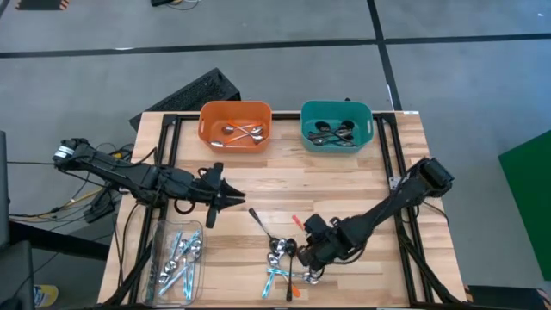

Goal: Sort silverware by color (type)
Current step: Put the orange spoon into the orange bin

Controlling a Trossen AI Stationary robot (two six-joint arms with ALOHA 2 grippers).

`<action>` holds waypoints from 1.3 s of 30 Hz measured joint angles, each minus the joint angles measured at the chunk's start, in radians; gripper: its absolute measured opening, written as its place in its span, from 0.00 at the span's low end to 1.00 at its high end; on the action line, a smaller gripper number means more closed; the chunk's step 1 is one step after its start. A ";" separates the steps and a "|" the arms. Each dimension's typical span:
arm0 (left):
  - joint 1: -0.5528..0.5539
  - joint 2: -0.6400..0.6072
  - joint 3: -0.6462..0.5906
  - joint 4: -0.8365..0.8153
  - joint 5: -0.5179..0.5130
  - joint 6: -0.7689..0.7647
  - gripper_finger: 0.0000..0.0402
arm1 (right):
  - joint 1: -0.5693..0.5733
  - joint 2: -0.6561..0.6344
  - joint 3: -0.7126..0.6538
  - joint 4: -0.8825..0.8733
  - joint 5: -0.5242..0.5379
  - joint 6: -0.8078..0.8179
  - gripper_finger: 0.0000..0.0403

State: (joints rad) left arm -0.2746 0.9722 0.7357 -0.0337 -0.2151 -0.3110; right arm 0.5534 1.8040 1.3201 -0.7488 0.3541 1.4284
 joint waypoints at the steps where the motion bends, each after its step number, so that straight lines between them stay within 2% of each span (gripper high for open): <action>1: 0.003 0.000 0.000 -0.001 -0.006 -0.001 0.19 | -0.006 -0.019 0.000 0.009 0.028 -0.007 0.03; 3: 0.011 0.004 0.000 0.002 -0.018 -0.017 0.25 | -0.016 -0.049 0.000 0.063 0.094 -0.078 0.03; 6: 0.028 0.013 0.000 0.006 -0.010 -0.046 0.35 | -0.041 -0.091 0.000 0.210 0.138 -0.260 0.02; 8: 0.045 0.023 0.000 0.028 0.073 -0.012 0.40 | -0.059 -0.111 0.000 0.326 0.133 -0.403 0.02; 11: 0.060 0.029 -0.002 0.066 0.204 0.062 0.42 | -0.093 -0.133 0.000 0.494 0.049 -0.594 0.02; 15: 0.060 0.029 0.000 0.181 0.262 0.120 0.43 | -0.155 -0.151 0.001 0.670 -0.125 -0.733 0.02; 19: 0.061 0.029 0.000 0.297 0.342 0.157 0.43 | -0.217 -0.151 0.001 0.786 -0.307 -0.777 0.02; 23: 0.060 0.030 0.000 0.317 0.352 0.176 0.43 | -0.263 -0.151 0.001 0.859 -0.434 -0.783 0.02; 28: 0.061 0.029 0.000 0.327 0.351 0.193 0.40 | -0.300 -0.151 0.001 0.912 -0.517 -0.804 0.02; 39: 0.077 0.029 0.000 0.423 0.362 0.194 0.26 | -0.350 -0.150 0.001 0.915 -0.611 -0.809 0.02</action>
State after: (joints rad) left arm -0.1980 1.0016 0.7357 0.3893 0.1467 -0.1169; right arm 0.2032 1.6539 1.3209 0.1665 -0.2564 0.6193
